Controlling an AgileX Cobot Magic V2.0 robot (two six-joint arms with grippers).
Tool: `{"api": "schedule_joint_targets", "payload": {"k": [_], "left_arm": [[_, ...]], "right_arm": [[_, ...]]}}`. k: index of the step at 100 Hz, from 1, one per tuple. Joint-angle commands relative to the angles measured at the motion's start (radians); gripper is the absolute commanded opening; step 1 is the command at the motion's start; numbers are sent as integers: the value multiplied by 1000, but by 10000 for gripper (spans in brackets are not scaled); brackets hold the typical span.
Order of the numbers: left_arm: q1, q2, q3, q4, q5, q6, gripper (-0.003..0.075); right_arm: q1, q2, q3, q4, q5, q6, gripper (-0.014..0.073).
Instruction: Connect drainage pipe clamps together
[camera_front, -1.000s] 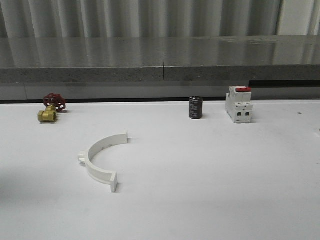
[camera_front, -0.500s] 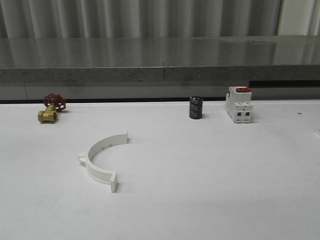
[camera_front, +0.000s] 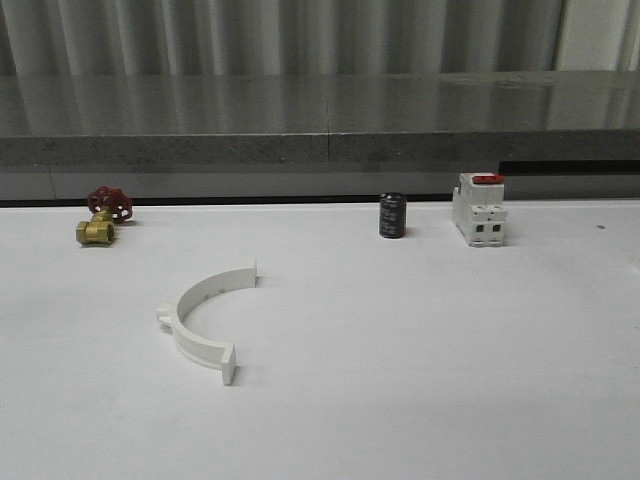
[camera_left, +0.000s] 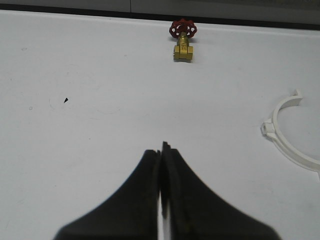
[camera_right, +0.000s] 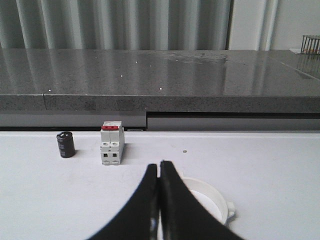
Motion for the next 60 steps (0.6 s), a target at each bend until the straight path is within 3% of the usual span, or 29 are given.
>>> {"api": "schedule_joint_targets", "payload": {"k": [1, 33, 60], "left_arm": [[2, 2, -27, 5, -68, 2, -21], [2, 2, -27, 5, -68, 2, -21], [2, 2, -27, 5, -68, 2, -21]], "right_arm": [[-5, 97, -134, 25, 10, 5, -68], [-5, 579, -617, 38, 478, 4, -68], [-5, 859, -755, 57, 606, 5, -67]]}}
